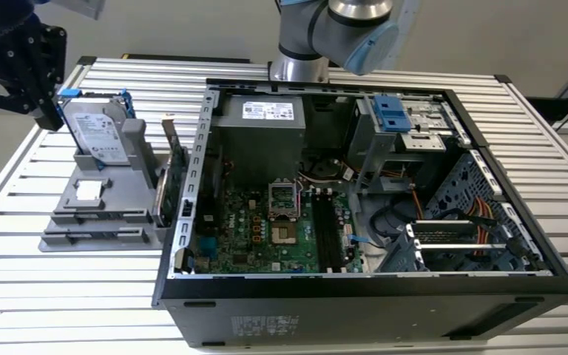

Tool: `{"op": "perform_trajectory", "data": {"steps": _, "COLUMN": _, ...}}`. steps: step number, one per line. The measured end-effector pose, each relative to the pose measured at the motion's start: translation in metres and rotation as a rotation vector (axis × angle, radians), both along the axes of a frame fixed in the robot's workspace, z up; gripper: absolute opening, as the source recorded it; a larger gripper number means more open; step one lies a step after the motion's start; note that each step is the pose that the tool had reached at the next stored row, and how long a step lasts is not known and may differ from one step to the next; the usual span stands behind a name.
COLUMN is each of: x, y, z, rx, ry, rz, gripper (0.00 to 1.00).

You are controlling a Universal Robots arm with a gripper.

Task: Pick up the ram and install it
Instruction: 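Pick up the ram and move it above insertion slot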

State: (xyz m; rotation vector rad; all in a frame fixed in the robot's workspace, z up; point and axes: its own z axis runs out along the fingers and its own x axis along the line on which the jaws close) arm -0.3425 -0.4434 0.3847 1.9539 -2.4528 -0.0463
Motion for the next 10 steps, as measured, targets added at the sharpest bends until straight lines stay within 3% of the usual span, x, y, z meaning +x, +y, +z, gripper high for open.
{"op": "perform_trajectory", "data": {"steps": 10, "x": -0.0005, "y": 0.0000, "z": -0.0002, "rx": 0.0001, "ry": -0.0055, "rz": 0.094, "gripper": 0.00}}
